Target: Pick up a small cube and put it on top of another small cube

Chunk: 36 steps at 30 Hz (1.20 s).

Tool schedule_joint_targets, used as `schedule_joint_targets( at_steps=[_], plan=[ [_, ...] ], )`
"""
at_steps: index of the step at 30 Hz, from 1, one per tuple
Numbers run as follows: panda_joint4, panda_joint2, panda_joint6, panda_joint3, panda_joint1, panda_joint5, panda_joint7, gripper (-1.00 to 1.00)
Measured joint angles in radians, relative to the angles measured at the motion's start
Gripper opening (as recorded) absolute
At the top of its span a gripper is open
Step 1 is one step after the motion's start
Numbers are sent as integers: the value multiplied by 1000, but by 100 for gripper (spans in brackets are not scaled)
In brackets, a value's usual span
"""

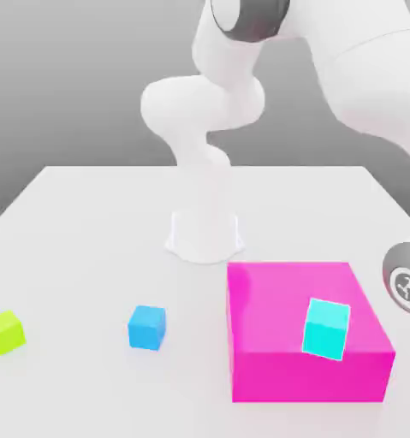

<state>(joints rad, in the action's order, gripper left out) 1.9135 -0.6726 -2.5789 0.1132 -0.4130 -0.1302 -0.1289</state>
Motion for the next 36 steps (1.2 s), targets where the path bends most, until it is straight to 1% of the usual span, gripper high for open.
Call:
schedule_joint_targets(
  at_steps=[3, 6, 9, 20, 27, 29, 30, 32, 33, 36],
  plan=[
    [-1, -5, -3, -1, -2, 0, 1, -100],
    [20, 81, 62, 10, 6, 16, 12, -100],
    [76, 154, 76, -24, 78, 29, 58, -100],
    [348, 370, 17, -202, 372, 81, 261, -100],
    [569, 534, -40, -368, 595, 133, 438, -100],
    [607, 543, -67, -424, 674, 170, 521, -100],
    [615, 527, -88, -445, 720, 205, 576, -100],
    [612, 448, -153, -442, 832, 307, 701, -100],
    [610, 417, -179, -429, 865, 340, 735, 100],
    [610, 417, -179, -429, 865, 340, 735, 100]
  ],
)
